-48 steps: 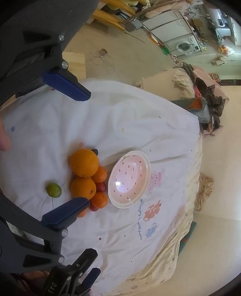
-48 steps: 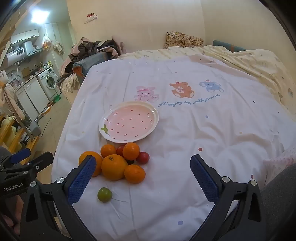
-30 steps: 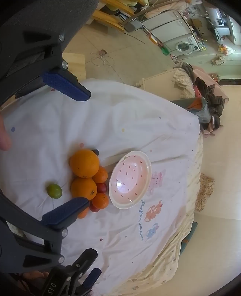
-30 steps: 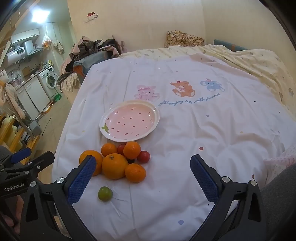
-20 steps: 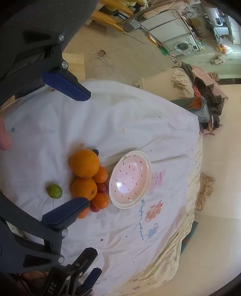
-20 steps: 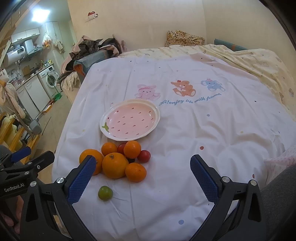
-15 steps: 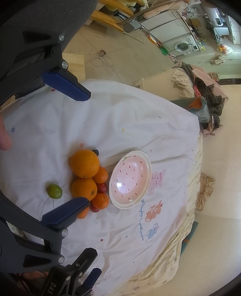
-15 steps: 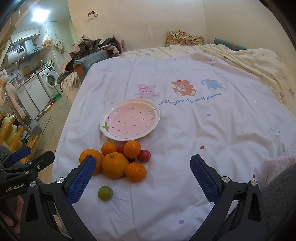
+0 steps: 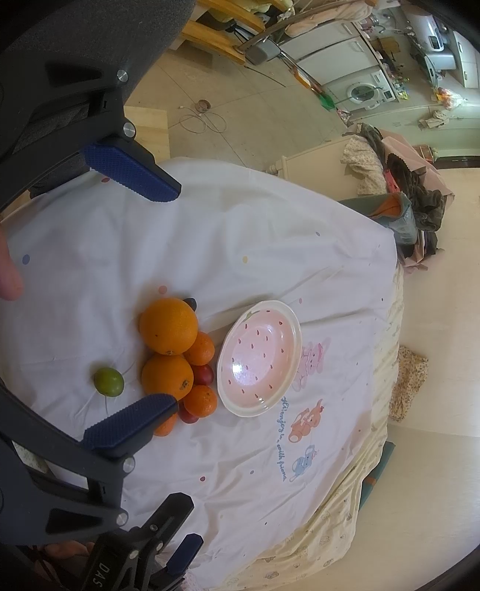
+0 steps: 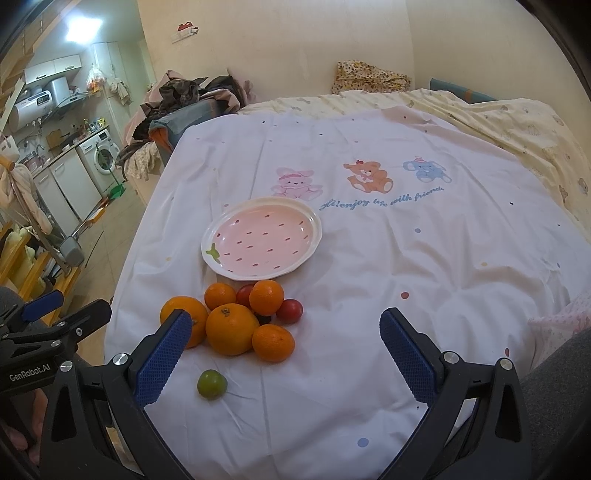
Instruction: Organize fruits
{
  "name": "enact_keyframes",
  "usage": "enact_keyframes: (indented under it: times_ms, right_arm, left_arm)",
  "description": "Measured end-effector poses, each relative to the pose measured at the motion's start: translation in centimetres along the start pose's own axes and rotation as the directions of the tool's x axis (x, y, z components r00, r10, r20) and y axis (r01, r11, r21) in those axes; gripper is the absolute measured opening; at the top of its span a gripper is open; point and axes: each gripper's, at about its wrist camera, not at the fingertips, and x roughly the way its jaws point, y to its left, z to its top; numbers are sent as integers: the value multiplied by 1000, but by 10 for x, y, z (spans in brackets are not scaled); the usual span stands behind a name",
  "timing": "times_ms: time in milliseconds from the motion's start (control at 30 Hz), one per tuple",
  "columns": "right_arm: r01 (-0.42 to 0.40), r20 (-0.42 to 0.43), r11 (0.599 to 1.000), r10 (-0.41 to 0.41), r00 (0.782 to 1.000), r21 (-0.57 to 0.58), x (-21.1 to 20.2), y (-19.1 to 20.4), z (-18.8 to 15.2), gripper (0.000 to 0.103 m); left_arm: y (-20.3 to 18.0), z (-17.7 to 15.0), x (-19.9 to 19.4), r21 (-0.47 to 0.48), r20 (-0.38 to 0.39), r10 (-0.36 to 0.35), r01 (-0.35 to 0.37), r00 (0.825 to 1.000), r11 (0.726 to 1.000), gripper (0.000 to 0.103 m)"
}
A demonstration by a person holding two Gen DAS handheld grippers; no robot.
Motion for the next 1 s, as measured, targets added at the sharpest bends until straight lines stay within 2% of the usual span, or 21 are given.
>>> enact_keyframes:
  times_ms: [1000]
  right_arm:
    - [-1, 0, 1000, 1, 1000, -3, -1, 2, 1, 103]
  left_arm:
    - [0, 0, 0, -10, -14, -5, 5, 1000, 1000, 102]
